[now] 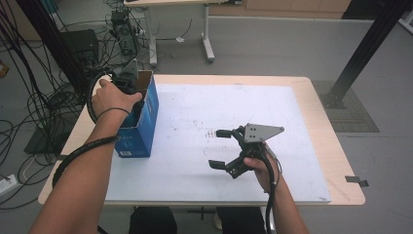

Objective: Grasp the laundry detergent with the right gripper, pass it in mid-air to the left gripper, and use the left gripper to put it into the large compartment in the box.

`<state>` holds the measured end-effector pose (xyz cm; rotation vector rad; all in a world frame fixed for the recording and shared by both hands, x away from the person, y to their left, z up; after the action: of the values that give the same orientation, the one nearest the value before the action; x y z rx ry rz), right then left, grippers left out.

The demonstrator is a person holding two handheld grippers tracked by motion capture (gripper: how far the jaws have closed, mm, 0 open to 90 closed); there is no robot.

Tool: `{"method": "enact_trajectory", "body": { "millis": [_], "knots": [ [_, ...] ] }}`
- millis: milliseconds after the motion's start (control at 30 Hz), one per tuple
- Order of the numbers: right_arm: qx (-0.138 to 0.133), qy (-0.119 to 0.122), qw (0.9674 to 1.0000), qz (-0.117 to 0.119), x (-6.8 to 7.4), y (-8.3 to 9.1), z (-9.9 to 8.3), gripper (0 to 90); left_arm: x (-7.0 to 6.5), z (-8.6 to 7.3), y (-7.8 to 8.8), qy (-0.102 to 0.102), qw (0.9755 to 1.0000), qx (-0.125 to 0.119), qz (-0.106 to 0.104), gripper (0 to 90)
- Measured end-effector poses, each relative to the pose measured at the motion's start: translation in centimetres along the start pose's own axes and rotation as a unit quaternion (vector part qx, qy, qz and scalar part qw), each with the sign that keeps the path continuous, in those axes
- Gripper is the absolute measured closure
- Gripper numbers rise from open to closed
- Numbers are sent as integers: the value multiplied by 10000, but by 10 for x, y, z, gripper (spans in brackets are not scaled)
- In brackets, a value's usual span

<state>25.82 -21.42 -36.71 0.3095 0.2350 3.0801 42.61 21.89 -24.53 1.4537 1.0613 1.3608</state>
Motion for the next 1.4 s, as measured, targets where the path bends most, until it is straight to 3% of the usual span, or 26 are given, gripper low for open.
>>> {"method": "enact_trajectory", "body": {
  "millis": [1400],
  "knots": [
    [12,6,10000,-18,0,-1,0,18,3,0,-1,43,10000,28,-43,379]
  ]
}}
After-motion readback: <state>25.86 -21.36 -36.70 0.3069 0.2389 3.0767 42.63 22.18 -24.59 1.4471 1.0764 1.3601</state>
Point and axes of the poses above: each handheld gripper's, and its own axes: y roughly backward along the jaws, z roughly out of its top, x roughly to its left, the point moved 6 cm from there along -y, roughly forward along the jaws, and after that the axes turned 9 degrees about z, right-handed, at the moved point
